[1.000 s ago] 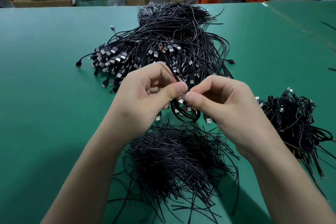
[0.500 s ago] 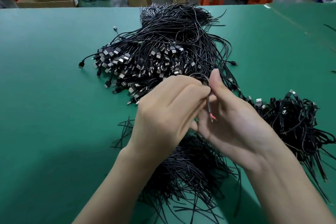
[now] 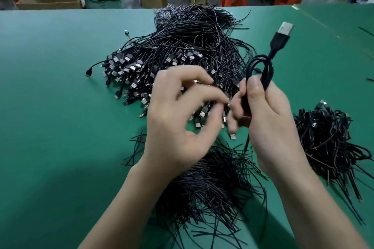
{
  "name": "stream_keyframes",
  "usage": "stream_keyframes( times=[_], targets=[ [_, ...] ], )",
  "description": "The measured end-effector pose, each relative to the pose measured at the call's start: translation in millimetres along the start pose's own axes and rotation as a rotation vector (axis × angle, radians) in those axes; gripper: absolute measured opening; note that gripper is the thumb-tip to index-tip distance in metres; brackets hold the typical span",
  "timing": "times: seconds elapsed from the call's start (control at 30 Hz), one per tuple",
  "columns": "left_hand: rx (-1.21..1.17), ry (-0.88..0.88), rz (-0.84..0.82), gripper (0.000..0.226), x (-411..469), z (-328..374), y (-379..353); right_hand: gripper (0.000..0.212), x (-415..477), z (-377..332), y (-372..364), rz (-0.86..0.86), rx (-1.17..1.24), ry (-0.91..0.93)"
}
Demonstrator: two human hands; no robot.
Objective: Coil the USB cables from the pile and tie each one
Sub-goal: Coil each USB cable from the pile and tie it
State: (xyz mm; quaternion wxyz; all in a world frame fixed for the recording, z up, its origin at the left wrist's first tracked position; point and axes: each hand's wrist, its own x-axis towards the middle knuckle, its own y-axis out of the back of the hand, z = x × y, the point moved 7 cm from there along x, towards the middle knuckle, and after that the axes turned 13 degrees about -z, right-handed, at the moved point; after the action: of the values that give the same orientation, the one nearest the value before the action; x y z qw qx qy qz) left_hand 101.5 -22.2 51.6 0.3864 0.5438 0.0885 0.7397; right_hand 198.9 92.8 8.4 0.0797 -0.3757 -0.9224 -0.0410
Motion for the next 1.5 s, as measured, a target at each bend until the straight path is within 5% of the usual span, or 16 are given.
stream_keyframes(
  times=[0.1,0.2,0.4,0.73,0.97,1.1,1.23,1.33,1.5],
  targets=[
    [-0.27,0.241,-0.058,0.025,-1.5,-29.7,-7.3,0.033,-3.1,3.3,-16.4,-0.234,0.116,-0.069],
    [-0.643,0.418,-0.34,0.047,-9.0,-45.3,-28.2,0.03,-13.1,5.1,-42.2,-0.518,0.263,-0.192],
    [-0.923,0.342,-0.422,0.067,-14.7,-47.0,-25.6,0.027,-27.6,-0.7,-59.8,-0.778,0.45,-0.261],
    [-0.917,0.492,-0.201,0.044,-18.1,-58.5,-30.1,0.032,-21.5,8.4,-56.1,-0.71,0.598,-0.347],
    [-0.97,0.566,-0.099,0.025,-20.7,-57.5,-38.3,0.039,-16.0,13.8,-42.8,-0.631,0.303,-0.291],
    [-0.844,0.511,-0.068,0.043,-19.4,-55.5,-39.1,0.035,-13.6,14.7,-38.7,-0.572,0.215,-0.268],
    [-0.857,0.432,-0.158,0.05,-17.8,-53.9,-39.7,0.034,-13.2,10.8,-38.5,-0.584,0.195,-0.219],
    [-0.878,0.368,-0.304,0.033,-16.1,-52.3,-37.9,0.034,-14.3,6.6,-40.7,-0.617,0.287,-0.197],
    [-0.898,0.456,-0.248,0.043,-19.5,-60.5,-35.7,0.035,-13.1,13.5,-41.4,-0.602,0.16,-0.25]
  ],
)
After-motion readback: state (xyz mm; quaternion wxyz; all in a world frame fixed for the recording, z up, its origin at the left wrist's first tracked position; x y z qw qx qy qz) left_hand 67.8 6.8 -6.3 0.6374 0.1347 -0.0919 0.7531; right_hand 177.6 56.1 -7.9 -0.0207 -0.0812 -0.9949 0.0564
